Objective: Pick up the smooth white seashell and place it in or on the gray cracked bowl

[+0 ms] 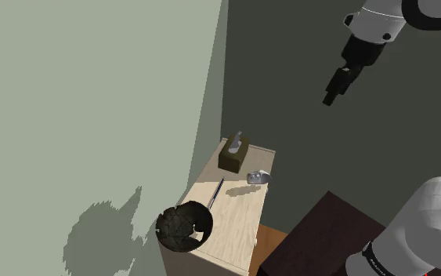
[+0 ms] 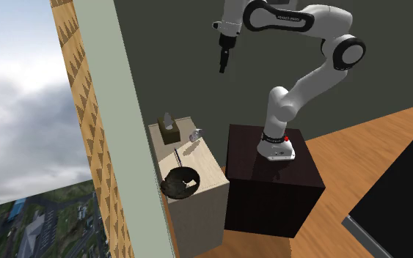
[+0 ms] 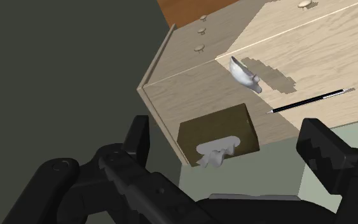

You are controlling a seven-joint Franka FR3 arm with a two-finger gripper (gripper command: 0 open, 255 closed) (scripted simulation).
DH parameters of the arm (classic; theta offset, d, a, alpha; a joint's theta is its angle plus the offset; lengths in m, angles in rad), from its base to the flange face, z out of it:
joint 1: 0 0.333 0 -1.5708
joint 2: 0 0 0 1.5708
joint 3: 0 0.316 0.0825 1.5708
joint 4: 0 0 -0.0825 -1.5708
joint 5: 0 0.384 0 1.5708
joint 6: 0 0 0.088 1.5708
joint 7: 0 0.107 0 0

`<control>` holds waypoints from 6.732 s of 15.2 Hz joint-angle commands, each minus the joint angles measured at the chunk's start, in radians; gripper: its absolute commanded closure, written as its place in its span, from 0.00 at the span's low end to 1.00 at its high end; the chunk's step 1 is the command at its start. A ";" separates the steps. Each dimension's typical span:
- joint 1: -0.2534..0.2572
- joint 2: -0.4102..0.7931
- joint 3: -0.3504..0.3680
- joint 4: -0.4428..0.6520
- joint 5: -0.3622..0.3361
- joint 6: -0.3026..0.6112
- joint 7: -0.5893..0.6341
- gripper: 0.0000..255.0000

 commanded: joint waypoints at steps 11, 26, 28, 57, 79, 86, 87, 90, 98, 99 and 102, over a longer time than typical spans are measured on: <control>0.050 0.199 0.019 -0.147 0.002 0.263 -0.032 0.00; 0.109 0.668 0.064 -0.181 -0.021 0.641 -0.064 0.00; 0.115 0.741 0.072 -0.168 -0.030 0.684 -0.064 0.00; 0.081 0.863 0.038 -0.124 0.008 0.741 -0.280 0.00; 0.010 1.068 0.019 0.082 0.098 0.663 -0.715 1.00; 0.010 1.068 0.019 0.082 0.098 0.663 -0.715 1.00; 0.010 1.068 0.019 0.082 0.098 0.663 -0.715 1.00; 0.010 1.040 0.019 0.089 0.098 0.627 -0.715 1.00; 0.010 0.970 0.018 0.118 0.098 0.528 -0.715 1.00; 0.010 0.962 0.018 0.123 0.098 0.515 -0.716 1.00; 0.010 0.939 0.018 0.138 0.098 0.478 -0.716 1.00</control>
